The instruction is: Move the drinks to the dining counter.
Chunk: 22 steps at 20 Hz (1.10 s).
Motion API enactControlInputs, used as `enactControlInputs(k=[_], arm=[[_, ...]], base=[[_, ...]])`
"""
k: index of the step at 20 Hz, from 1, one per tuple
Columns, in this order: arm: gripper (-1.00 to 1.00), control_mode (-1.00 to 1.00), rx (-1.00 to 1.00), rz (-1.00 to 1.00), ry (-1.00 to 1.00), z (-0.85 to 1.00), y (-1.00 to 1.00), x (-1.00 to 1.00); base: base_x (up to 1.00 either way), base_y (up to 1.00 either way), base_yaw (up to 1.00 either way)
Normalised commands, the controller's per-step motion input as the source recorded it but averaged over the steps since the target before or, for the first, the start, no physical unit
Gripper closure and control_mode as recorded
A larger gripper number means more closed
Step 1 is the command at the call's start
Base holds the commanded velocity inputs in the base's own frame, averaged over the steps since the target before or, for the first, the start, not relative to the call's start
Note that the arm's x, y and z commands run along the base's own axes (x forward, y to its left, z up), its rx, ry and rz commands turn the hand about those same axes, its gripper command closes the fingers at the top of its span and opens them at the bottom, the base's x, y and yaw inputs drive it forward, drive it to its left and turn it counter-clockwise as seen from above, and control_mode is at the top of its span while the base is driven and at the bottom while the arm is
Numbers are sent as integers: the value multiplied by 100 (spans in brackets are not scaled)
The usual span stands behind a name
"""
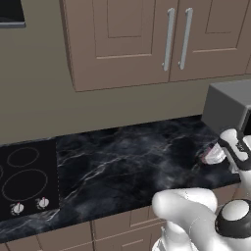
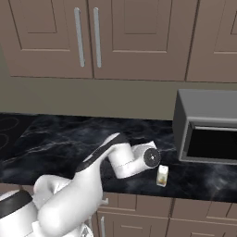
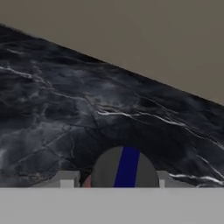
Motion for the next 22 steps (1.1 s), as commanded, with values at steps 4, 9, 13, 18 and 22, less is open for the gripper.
enactControlInputs(k=[4,9,13,18,22], arm=[[100,-100,0,8,-40,100,11,-77],[100,-100,0,10,-28,89,36,-71],[100,-100,-7,8,-4,46,44,-66],[100,-100,-14,4,0,16,37,-43],[100,-100,-5,0,0,0,8,-7]], base=[[0,0,0],[0,0,0],[0,0,0],[0,0,0],[0,0,0]])
